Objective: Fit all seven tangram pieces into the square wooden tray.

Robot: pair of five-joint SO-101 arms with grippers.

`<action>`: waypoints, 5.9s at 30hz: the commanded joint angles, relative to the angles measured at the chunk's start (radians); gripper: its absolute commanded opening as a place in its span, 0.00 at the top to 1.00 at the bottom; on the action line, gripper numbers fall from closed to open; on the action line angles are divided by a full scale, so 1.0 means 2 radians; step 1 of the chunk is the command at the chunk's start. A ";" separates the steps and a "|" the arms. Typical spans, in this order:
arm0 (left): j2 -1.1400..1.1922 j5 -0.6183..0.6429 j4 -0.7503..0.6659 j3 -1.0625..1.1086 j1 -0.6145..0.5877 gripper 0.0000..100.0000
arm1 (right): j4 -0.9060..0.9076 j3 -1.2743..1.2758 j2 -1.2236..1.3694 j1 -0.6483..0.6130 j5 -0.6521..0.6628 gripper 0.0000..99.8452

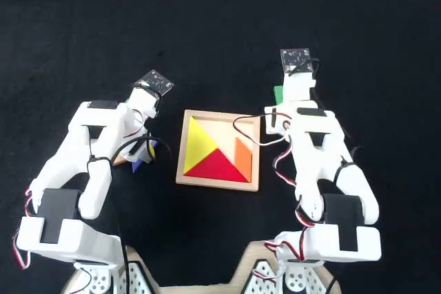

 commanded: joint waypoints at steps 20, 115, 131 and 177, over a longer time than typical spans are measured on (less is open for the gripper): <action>-0.017 0.038 -0.002 0.002 0.009 0.84 | 0.002 -0.022 -0.001 -0.008 0.004 0.99; 0.511 -0.293 0.434 -0.991 0.234 0.76 | -0.019 -0.066 -0.001 0.228 -0.201 0.99; 0.561 -0.187 0.433 -0.982 0.239 0.82 | -0.019 -0.066 -0.001 0.218 -0.201 0.99; 0.559 -0.105 0.435 -0.971 0.298 0.82 | -0.018 -0.066 -0.001 0.217 -0.201 0.99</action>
